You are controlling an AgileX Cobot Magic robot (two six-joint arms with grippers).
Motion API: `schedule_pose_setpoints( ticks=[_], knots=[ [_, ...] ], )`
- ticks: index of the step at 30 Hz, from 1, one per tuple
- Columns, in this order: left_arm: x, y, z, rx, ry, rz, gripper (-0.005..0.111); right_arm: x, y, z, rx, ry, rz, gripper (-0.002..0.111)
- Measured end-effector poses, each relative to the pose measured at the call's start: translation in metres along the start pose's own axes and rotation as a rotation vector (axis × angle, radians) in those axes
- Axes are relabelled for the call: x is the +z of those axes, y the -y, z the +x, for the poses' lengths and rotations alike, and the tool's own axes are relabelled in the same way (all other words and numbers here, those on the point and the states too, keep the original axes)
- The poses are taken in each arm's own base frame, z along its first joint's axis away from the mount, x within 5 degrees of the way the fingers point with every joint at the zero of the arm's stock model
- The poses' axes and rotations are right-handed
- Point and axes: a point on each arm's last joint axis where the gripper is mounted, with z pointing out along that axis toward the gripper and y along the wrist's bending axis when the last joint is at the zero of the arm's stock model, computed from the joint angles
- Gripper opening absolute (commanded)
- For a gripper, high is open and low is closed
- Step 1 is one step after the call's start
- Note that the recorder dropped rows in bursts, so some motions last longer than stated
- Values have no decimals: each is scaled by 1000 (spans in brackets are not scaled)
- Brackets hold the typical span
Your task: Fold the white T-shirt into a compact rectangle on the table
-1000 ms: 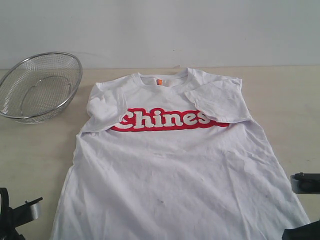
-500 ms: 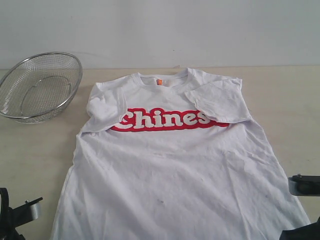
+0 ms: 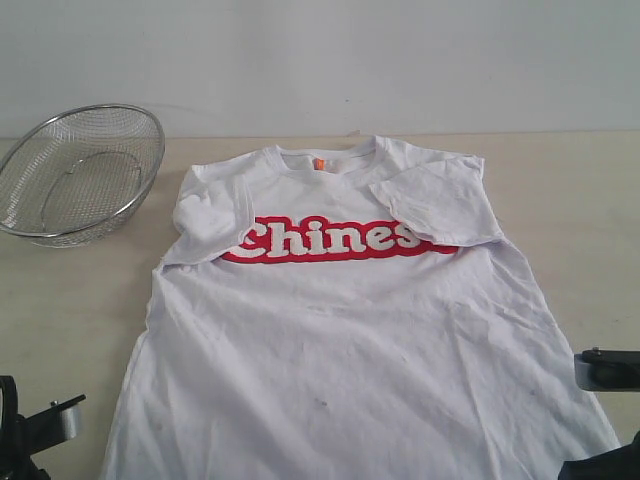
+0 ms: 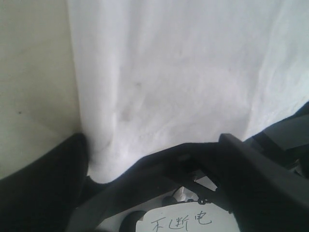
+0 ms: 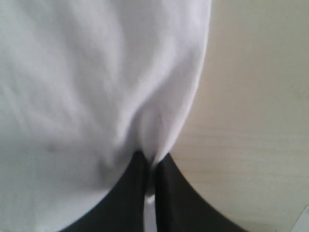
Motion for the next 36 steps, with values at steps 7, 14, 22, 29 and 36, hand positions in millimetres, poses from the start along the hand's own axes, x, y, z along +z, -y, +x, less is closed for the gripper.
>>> schedule_pose_setpoints(
  ticks=[7, 14, 22, 29, 36],
  knots=[
    [0, 0, 0, 0, -4, 1, 71, -2, -1, -2, -8, 5, -10, 0],
    [0, -1, -1, 2, 11, -6, 42, -2, -2, -2, -8, 6, -19, 0],
    [0, -3, -8, 5, 85, -34, 38, -2, -2, -2, -7, 6, -20, 0],
    [0, -2, -8, -10, 90, -20, 43, -2, -3, -2, -8, 6, -24, 0],
    [0, -2, -8, -10, 90, -20, 42, -2, -5, -2, -18, 9, -50, 0]
  ],
)
